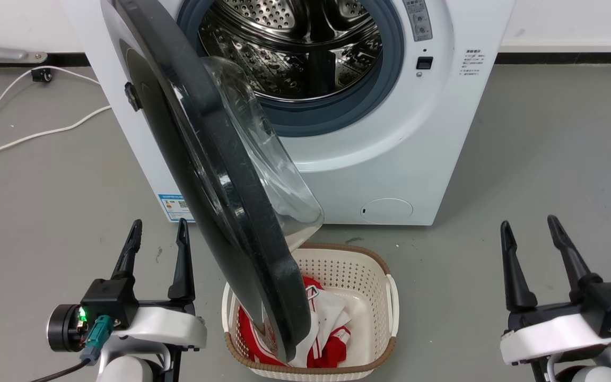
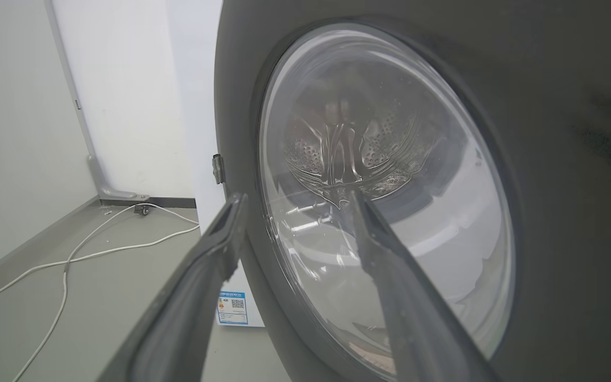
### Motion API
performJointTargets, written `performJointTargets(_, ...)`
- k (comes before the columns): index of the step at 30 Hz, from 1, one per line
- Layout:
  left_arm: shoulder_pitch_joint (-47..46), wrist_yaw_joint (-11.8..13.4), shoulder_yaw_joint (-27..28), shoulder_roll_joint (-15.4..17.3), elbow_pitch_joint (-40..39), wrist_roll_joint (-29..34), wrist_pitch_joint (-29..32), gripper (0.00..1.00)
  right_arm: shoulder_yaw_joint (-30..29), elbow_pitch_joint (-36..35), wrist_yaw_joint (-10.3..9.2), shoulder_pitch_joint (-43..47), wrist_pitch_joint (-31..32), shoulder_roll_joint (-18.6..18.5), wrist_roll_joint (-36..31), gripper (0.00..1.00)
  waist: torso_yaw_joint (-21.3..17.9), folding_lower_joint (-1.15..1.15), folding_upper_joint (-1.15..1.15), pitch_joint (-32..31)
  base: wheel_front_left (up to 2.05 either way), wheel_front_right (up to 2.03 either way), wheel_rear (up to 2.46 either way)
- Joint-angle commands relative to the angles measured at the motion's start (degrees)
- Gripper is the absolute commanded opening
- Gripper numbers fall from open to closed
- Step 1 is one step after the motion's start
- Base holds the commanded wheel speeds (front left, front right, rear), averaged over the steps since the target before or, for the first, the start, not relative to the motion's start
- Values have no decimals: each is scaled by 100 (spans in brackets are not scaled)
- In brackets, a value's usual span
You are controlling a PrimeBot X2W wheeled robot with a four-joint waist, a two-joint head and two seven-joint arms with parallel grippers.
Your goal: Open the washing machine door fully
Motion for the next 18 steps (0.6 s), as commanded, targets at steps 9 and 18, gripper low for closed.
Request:
performJointTargets(9,56,-21,7,-2,-11,56,-15,100,-29,340,-4,52,-115,33,210,100,-3,0,0,20,0,0,0)
performJointTargets(18,27,-55,18,-2,24,88,-15,100,-30,425,-4,-53,-152,34,247,100,1,0,0,57,0,0,0)
